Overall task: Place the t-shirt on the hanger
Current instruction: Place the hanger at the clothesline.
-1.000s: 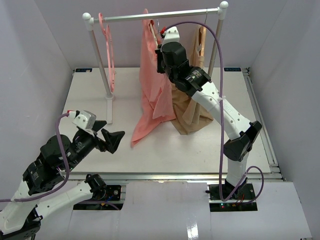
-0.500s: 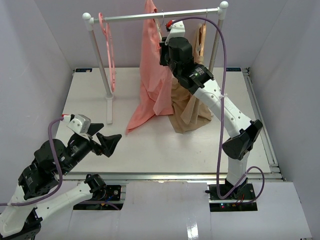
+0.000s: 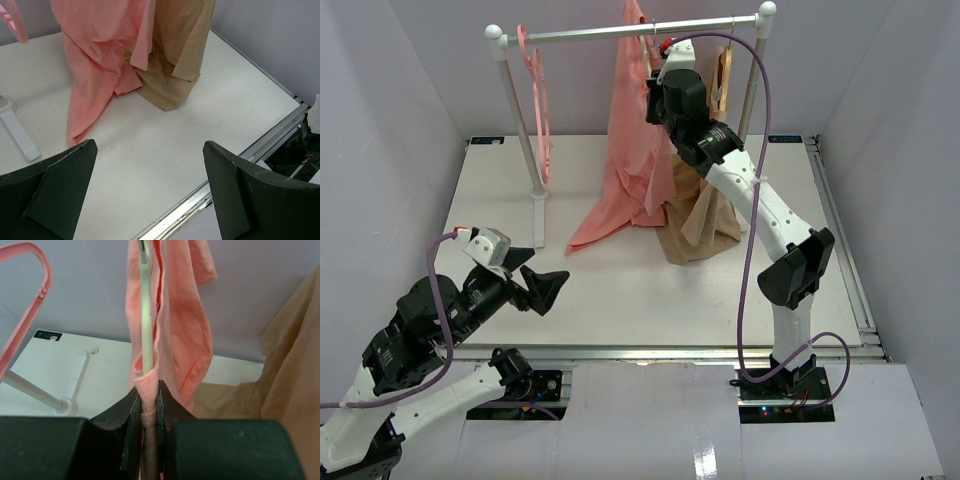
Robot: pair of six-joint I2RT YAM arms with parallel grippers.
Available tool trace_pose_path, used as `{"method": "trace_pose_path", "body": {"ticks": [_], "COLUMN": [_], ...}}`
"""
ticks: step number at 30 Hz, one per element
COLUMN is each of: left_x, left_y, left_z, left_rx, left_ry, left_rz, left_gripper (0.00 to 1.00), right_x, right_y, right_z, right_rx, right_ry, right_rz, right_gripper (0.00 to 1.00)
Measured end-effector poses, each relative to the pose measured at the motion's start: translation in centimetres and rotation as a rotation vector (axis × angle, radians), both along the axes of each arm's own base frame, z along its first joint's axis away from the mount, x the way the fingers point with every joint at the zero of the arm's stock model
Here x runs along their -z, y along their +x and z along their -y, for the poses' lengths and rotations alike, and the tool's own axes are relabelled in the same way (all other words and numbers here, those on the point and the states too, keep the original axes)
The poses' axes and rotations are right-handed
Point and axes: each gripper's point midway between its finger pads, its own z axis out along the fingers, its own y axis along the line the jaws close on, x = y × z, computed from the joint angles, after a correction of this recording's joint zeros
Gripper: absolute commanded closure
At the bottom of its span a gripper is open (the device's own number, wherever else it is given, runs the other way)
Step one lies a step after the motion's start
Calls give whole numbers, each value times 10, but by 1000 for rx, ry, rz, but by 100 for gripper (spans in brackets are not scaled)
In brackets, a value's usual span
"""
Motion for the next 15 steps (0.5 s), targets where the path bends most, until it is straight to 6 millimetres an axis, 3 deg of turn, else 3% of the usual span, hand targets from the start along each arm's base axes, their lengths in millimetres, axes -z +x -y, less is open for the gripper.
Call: {"method": "trace_pose_path", "body": {"ticks": [7, 12, 14, 15], "left_x": [1, 0, -1, -1], "left_y": [0, 1, 1, 1], "left_z": [6, 11, 14, 15], "left_rx": [20, 32, 39, 43], "left_ry": [-2, -8, -10, -11], "left_rz": [-9, -11, -11, -10], "left_gripper": [2, 2, 2, 2], "right_x": [2, 6, 5, 5], "right_y": [1, 4, 3, 3], "right_z": [-1, -11, -13, -13], "right_rx": [-16, -57, -72, -77], "right_ry": [-21, -18, -25, -26], "right_rz": [2, 8, 14, 15], "right_gripper": [89, 46, 37, 23]}}
